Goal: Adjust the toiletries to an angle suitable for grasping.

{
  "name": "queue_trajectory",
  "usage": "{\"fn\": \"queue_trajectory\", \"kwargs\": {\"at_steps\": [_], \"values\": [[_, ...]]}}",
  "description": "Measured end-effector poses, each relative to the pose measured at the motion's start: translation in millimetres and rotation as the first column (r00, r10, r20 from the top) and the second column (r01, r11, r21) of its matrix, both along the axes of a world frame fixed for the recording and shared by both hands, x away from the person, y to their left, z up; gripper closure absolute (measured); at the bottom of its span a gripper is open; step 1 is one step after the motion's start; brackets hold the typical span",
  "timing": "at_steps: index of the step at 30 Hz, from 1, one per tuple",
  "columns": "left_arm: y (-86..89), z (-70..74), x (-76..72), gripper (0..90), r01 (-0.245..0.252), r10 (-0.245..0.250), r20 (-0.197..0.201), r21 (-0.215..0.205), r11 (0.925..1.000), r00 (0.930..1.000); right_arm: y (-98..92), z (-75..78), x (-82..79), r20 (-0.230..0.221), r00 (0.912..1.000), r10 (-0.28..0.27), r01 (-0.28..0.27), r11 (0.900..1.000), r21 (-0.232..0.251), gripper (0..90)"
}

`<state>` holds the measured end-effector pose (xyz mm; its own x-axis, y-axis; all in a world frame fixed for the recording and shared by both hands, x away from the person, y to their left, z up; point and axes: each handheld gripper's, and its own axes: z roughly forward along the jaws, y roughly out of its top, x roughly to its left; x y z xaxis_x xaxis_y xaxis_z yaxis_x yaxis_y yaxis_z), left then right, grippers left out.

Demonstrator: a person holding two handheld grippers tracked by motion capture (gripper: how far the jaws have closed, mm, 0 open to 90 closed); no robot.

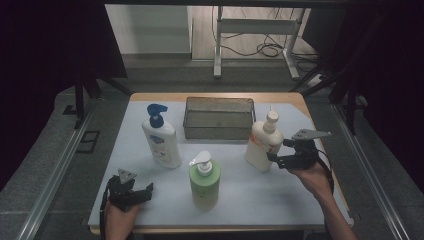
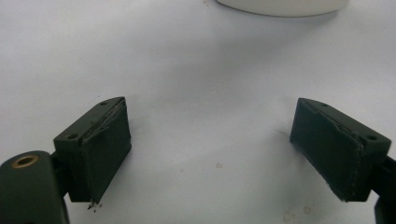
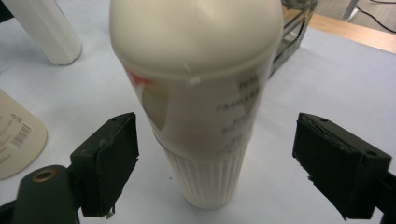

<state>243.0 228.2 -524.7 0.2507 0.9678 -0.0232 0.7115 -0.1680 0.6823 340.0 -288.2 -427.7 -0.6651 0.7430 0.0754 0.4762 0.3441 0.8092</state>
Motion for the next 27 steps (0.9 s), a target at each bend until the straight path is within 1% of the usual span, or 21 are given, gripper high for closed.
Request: {"fn": "queue_trajectory", "kwargs": {"at_steps": [5,8,16,27], "values": [[0.0,0.0,0.0,11.9,0.0,0.0,0.0,0.0,1.0,1.0,6.1,3.7,2.9,0.01,0.9999,0.011,-0.011,1.0,0.007,14.0],[0.0,0.0,0.0,11.9,0.0,0.0,0.0,0.0,1.0,1.0,11.8,5.7,5.1,0.01,0.9998,0.018,-0.018,1.0,-0.001,14.1],[0.0,0.1,0.0,11.9,0.0,0.0,0.0,0.0,1.0,1.0,20.6,9.6,11.9,0.018,0.9998,0.013,-0.013,1.0,-0.006,14.8],[0.0,0.1,0.1,11.9,0.0,0.0,-0.001,0.0,1.0,1.0,27.2,9.5,18.9,0.022,0.9997,0.007,-0.006,1.0,-0.022,20.2]]}}
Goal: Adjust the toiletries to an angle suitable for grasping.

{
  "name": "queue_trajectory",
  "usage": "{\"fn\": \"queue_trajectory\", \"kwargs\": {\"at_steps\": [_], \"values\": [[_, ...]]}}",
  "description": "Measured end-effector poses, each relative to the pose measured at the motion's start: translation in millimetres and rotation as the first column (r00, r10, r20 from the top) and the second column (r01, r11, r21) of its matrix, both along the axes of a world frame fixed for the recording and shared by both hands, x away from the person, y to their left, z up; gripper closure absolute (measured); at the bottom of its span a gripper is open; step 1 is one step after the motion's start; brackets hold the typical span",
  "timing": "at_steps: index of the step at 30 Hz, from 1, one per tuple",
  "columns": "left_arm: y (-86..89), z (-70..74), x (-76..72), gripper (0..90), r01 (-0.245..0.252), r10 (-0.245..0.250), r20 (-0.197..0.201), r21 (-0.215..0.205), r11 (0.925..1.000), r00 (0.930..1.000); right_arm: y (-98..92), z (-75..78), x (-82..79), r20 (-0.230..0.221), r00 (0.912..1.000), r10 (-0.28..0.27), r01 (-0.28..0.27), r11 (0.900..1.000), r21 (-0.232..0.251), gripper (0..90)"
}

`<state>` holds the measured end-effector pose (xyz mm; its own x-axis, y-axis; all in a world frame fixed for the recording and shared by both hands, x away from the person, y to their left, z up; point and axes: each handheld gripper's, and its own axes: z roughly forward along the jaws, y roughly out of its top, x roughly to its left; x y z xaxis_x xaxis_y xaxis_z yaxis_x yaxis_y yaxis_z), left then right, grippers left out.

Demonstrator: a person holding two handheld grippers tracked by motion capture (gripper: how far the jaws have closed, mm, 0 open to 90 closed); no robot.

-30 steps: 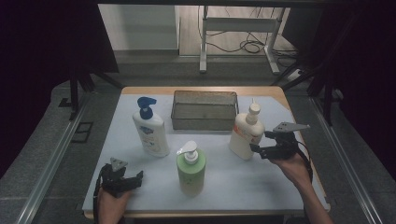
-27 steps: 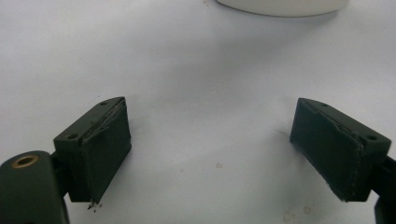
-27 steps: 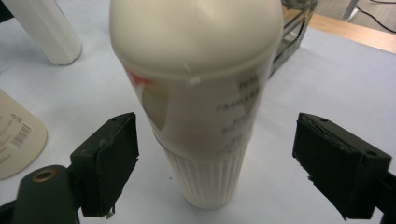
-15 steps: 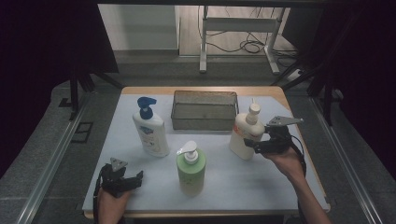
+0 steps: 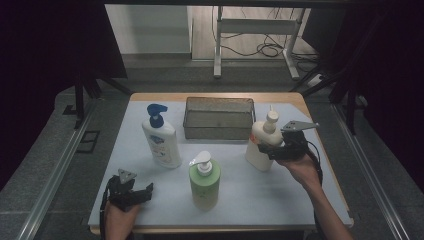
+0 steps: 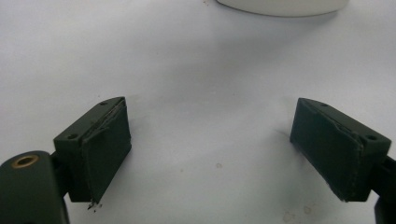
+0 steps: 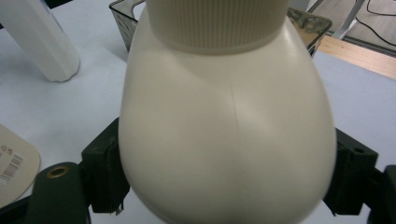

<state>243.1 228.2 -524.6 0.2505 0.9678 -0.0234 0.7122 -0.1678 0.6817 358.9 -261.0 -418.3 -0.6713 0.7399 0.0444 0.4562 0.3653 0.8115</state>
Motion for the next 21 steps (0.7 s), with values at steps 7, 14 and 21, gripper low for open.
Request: {"fn": "queue_trajectory", "kwargs": {"at_steps": [7,14,21], "values": [[0.0,0.0,0.0,11.9,0.0,0.0,-0.001,0.0,1.0,1.0,4.8,2.7,1.5,0.009,0.9999,0.005,-0.005,1.0,-0.018,30.2],[0.0,0.0,0.0,11.9,0.0,0.0,0.0,0.0,1.0,1.0,6.2,4.8,-0.2,0.007,0.9999,0.011,-0.01,0.999,-0.039,37.1],[0.0,0.0,0.0,11.9,0.0,0.0,0.0,0.0,1.0,1.0,6.9,4.4,-2.0,0.018,0.9998,-0.008,0.008,0.999,-0.035,38.1]]}}
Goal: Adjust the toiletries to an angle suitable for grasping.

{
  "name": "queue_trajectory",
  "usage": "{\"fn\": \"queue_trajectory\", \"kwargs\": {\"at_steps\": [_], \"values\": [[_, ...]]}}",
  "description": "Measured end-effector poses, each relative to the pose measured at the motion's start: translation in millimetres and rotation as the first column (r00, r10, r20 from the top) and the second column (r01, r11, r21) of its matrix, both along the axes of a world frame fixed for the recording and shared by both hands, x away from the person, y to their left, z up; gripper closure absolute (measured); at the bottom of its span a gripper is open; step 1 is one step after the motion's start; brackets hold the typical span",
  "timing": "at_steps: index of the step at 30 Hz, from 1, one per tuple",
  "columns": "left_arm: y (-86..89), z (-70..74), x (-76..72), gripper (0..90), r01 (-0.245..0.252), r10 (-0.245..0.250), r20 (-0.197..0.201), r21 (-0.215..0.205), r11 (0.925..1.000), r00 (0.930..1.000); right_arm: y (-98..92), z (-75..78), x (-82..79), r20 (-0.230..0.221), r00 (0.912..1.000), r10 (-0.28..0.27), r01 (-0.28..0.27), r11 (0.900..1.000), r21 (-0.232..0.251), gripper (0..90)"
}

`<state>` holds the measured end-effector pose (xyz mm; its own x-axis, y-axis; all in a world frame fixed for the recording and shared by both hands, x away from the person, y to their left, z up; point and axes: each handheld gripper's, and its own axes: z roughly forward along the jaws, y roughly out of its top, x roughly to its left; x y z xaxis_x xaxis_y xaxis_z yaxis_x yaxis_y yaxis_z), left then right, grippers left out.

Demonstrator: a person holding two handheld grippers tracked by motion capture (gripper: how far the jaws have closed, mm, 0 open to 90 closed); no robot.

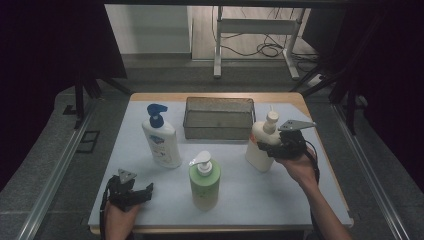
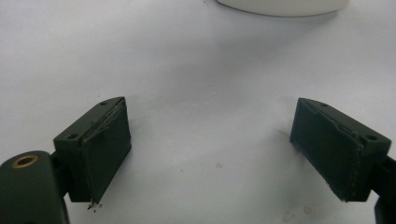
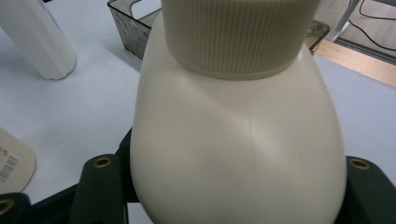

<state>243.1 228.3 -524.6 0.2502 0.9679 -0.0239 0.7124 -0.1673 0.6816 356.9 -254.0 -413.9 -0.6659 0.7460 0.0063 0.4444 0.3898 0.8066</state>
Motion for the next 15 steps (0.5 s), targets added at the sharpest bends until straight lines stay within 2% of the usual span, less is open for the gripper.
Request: {"fn": "queue_trajectory", "kwargs": {"at_steps": [5,15], "values": [[0.0,0.0,0.0,11.9,0.0,0.0,0.0,0.0,1.0,1.0,1.9,1.8,-2.5,0.007,0.9999,-0.011,0.011,1.0,-0.002,38.3],[0.0,0.0,0.0,11.9,0.0,0.0,0.0,0.001,1.0,1.0,7.0,15.7,-8.5,0.017,0.9998,0.014,-0.014,1.0,-0.01,38.5]]}}
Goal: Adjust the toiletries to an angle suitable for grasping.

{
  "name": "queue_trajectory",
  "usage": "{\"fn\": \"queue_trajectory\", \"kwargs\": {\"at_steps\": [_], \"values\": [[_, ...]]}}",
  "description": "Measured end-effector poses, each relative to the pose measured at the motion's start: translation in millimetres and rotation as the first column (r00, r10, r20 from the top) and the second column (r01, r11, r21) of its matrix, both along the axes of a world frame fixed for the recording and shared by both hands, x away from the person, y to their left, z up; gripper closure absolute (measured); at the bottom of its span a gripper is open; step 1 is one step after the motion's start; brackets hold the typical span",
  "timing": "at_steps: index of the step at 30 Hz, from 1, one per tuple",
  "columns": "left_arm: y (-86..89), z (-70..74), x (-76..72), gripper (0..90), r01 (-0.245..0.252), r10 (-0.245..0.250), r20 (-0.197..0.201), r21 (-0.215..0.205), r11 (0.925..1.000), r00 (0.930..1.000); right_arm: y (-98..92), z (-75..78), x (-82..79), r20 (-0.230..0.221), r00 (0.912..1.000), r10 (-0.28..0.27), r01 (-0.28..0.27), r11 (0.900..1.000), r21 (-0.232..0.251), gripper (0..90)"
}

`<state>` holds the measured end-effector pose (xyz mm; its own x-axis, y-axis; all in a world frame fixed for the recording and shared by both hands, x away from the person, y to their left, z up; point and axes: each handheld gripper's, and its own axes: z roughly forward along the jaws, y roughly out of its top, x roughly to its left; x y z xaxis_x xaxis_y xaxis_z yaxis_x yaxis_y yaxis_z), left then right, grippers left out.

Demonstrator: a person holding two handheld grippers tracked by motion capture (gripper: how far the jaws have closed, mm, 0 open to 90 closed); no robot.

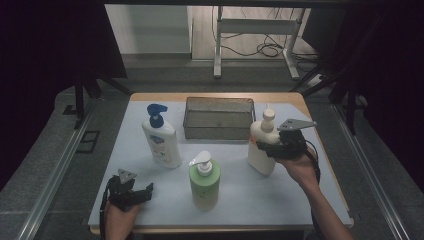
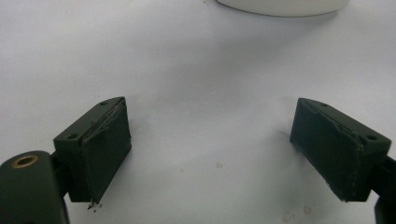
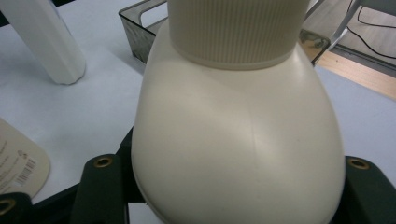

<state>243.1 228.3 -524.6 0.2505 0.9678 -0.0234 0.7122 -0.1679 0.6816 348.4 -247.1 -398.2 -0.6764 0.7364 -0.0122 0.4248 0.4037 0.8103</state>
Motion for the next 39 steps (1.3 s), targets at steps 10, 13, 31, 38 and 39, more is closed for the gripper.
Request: {"fn": "queue_trajectory", "kwargs": {"at_steps": [10,13,31,38,39], "values": [[0.0,0.0,0.0,11.9,0.001,-0.001,0.0,0.0,1.0,1.0,8.3,17.8,-2.7,0.008,0.9994,0.033,-0.033,0.999,-0.001,38.5],[0.0,-0.1,0.0,11.9,0.0,0.0,0.001,-0.001,1.0,1.0,10.6,21.9,-1.8,0.005,0.9993,0.036,-0.036,0.999,0.001,38.6],[0.2,0.0,0.1,11.9,0.003,-0.003,0.001,0.002,1.0,1.0,33.9,46.7,4.9,0.017,0.997,0.076,-0.076,0.997,0.019,38.6],[0.3,0.0,0.2,11.9,0.002,-0.002,0.0,0.001,1.0,1.0,45.8,51.2,10.7,0.018,0.9964,0.083,-0.083,0.996,0.011,38.6],[0.3,0.0,0.2,11.9,0.002,-0.002,0.0,0.001,1.0,1.0,47.6,51.4,11.5,0.019,0.9962,0.085,-0.086,0.996,0.013,38.6]]}}
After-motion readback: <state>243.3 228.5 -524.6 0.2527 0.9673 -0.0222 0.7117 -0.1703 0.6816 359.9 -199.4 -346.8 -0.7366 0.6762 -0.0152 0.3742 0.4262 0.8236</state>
